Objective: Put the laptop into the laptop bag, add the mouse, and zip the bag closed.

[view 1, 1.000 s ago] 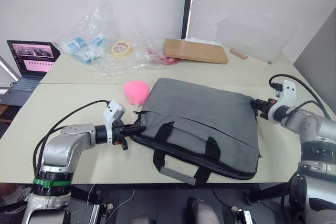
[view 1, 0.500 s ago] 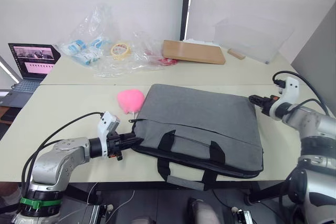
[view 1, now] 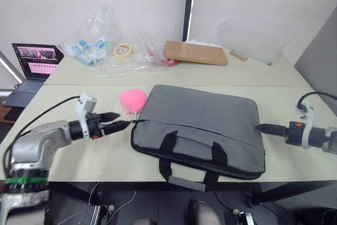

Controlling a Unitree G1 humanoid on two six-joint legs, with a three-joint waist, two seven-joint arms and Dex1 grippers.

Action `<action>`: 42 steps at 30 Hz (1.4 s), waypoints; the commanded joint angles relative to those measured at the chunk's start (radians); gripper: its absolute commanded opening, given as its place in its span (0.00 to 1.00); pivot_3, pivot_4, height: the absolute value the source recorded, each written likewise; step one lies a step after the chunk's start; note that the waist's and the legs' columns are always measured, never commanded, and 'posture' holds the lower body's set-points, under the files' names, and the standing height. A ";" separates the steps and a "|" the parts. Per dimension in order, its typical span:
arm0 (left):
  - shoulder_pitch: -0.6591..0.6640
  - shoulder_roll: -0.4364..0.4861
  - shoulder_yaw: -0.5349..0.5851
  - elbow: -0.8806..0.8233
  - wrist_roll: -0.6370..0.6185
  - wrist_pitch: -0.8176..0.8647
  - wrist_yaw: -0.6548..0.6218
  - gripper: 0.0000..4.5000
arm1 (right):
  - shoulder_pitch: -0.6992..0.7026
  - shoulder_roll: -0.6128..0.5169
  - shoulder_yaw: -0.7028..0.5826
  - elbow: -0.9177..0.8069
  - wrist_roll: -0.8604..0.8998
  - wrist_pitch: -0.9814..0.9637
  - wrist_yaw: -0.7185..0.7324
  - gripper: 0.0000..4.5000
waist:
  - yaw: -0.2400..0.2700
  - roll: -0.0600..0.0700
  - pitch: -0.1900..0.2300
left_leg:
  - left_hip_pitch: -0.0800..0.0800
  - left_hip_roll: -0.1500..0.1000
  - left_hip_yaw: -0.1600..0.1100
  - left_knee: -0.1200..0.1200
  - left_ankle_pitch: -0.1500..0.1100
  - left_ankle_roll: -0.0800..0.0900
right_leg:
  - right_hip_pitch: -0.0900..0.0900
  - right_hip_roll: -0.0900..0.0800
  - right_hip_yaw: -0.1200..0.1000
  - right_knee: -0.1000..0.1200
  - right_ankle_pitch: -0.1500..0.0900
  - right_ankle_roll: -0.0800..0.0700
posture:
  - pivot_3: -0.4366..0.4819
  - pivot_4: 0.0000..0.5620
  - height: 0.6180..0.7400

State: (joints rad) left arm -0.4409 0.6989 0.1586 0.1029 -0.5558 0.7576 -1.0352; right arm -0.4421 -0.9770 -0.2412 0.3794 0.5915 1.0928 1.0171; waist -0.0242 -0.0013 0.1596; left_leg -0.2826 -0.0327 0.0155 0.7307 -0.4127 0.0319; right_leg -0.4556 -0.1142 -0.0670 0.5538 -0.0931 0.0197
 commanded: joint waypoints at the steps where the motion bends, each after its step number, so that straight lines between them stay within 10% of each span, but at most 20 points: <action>1: -0.027 -0.022 -0.057 0.066 0.043 -0.057 -0.016 0.96 | 0.034 -0.022 -0.016 -0.041 0.022 0.014 0.040 1.00 | 0.000 0.000 0.000 | 0.000 0.000 0.000 0.000 0.000 0.000 | 0.000 0.000 0.000 0.000 0.000 0.000 | 0.48 0.27 1.00; 14: -0.057 -0.083 -0.128 0.103 0.064 -0.086 -0.028 0.96 | 0.212 -0.011 -0.104 -0.255 0.149 0.157 0.045 1.00 | 0.019 0.000 0.000 | -0.001 0.001 -0.003 0.000 0.000 0.001 | -0.002 0.000 0.000 0.000 0.000 0.000 | 0.48 0.27 1.00; 27: -0.009 -0.087 -0.107 0.031 0.031 -0.045 -0.014 0.00 | 0.193 0.017 -0.194 -0.242 0.167 0.144 -0.040 0.08 | 0.019 0.000 0.000 | -0.001 0.001 -0.005 0.000 -0.001 0.001 | -0.002 0.000 0.000 0.000 0.000 0.000 | 0.48 0.27 1.00; 42: 0.053 -0.132 -0.013 -0.136 -0.019 0.019 0.175 0.00 | -0.069 0.218 -0.164 -0.177 0.102 0.067 -0.274 0.00 | 0.010 0.000 0.000 | -0.002 0.001 -0.007 0.000 -0.001 0.002 | -0.003 0.001 0.001 0.000 0.000 0.000 | 0.48 0.27 1.00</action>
State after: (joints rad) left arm -0.3714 0.5685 0.1363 0.0152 -0.5508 0.7864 -0.8529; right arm -0.4726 -0.7575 -0.3927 0.2291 0.6724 1.1995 0.7349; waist -0.0143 -0.0017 0.1599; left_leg -0.2840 -0.0318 0.0089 0.7309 -0.4136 0.0336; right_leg -0.4589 -0.1131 -0.0664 0.5535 -0.0929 0.0193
